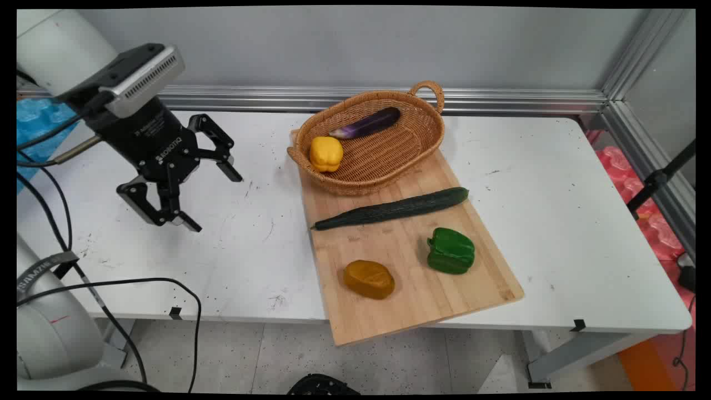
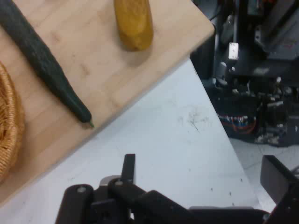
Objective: Pick up the potato from the cutting board
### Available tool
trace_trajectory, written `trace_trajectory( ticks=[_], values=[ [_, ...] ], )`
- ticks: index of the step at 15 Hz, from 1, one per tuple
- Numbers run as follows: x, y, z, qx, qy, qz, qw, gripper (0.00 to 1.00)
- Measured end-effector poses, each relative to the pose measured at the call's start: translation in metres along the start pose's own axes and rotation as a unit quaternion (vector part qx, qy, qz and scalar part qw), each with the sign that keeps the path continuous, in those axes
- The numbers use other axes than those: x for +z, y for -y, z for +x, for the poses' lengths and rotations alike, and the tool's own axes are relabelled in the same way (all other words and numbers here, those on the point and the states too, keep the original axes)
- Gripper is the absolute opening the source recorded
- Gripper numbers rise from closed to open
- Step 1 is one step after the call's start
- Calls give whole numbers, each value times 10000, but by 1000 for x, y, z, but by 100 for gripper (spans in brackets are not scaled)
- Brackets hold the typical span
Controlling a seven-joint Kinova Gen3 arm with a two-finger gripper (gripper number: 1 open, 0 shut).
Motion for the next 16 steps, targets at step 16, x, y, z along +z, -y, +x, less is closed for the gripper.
trace_trajectory(
  ticks=[16],
  values=[
    [84, 50, 47, -1092, -640, 112, 9919, 100]
  ],
)
